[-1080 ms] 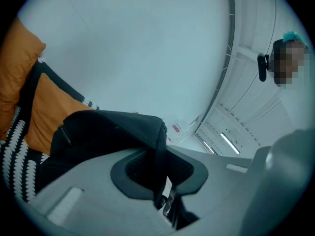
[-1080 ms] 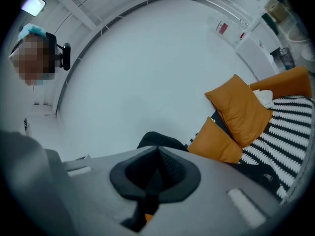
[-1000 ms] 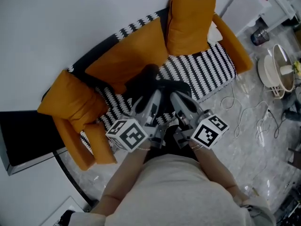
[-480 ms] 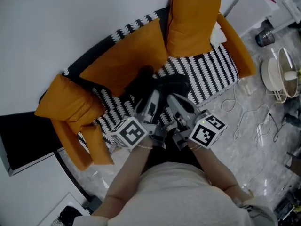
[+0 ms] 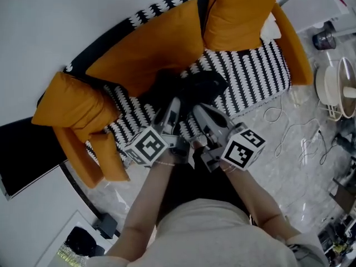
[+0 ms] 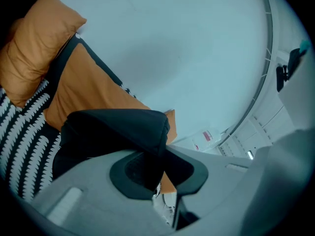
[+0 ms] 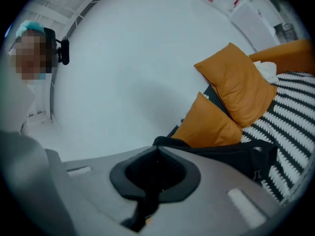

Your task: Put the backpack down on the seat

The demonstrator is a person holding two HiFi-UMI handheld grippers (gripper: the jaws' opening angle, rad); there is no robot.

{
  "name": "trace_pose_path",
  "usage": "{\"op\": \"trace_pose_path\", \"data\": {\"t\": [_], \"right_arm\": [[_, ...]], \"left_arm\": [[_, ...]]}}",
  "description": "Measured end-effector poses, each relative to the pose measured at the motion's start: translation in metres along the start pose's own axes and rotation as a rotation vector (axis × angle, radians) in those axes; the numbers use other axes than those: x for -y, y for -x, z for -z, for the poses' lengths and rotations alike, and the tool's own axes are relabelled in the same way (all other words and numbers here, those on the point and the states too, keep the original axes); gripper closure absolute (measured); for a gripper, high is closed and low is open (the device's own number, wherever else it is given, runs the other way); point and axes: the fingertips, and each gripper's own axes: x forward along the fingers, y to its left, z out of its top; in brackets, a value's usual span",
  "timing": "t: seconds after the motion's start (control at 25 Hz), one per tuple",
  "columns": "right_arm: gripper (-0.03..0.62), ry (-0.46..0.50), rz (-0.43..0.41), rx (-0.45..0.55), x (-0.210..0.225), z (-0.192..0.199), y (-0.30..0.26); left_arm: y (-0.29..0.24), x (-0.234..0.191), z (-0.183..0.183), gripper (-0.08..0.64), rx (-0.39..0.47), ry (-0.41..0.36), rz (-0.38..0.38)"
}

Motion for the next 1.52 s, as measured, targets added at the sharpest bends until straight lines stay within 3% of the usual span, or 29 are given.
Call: {"op": "trace_pose_path", "data": {"t": [0.44,0.84,1.08,1.36,1.52], "right_arm": [[0.589,0.023,0.027,-0.043,0.031,0.015,-0.028],[0.589,0.047,0.016,-0.123,0.038,0.056,-0.055],[0.589,0.065,-0.022,-0.211,0.038,0.092,-0.069],[0.589,0.024,-0.066,-0.336,0.038,0.15,-0.086],[0.589,-0.002,-0.073,-0.378,0.039,0.18,-0.088]], "left_arm": [[0.014,-0.042,-0.01,0.503,0.026,-0.045,-0.011],[0.035,-0.106,-0.013,0.503,0.111,0.019,-0.096],[0.056,-0.146,-0.016,0.503,0.196,0.126,-0.141],[0.077,-0.185,-0.015,0.502,0.294,0.105,-0.205],[0.088,-0.208,-0.011,0.492,0.304,0.162,-0.226]]}}
